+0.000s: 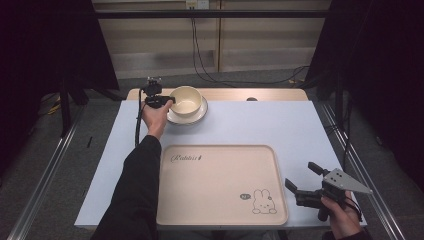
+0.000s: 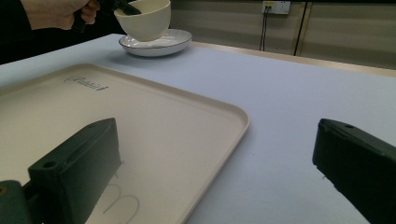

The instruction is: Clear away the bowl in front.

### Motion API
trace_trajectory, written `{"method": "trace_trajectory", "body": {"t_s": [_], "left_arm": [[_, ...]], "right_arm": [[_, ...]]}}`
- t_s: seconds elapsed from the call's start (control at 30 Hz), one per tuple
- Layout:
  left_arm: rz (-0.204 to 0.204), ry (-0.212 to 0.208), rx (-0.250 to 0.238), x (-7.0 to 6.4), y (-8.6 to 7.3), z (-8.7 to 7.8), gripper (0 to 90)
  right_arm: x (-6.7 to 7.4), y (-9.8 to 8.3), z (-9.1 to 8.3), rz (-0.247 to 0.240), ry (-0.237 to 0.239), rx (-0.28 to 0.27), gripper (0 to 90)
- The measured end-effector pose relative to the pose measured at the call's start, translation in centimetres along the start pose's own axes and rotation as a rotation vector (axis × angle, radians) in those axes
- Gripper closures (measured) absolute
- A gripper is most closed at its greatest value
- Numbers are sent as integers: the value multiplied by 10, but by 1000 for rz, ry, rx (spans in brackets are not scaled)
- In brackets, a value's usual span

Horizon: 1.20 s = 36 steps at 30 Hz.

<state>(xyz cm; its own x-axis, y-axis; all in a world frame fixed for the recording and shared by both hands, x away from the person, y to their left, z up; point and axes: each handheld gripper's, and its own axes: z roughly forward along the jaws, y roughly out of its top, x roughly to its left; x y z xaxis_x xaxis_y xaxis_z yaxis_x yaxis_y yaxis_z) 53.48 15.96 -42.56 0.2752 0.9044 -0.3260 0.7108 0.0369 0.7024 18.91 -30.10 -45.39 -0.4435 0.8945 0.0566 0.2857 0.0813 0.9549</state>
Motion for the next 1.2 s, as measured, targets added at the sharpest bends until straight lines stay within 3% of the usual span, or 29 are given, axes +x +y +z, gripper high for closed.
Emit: {"method": "trace_trajectory", "body": {"t_s": [0.43,0.83,0.97,1.2], "left_arm": [[56,-68,-15,-10,0,-25,826],[108,-117,5,-19,-8,-40,826],[151,-135,20,-25,-10,-44,826],[180,-193,29,-35,-16,-52,825]], "right_arm": [[1,1,0,-3,0,-9,5],[1,1,0,-2,-8,-8,5],[1,1,0,-9,3,-4,5],[1,1,1,-14,3,-5,5]]}}
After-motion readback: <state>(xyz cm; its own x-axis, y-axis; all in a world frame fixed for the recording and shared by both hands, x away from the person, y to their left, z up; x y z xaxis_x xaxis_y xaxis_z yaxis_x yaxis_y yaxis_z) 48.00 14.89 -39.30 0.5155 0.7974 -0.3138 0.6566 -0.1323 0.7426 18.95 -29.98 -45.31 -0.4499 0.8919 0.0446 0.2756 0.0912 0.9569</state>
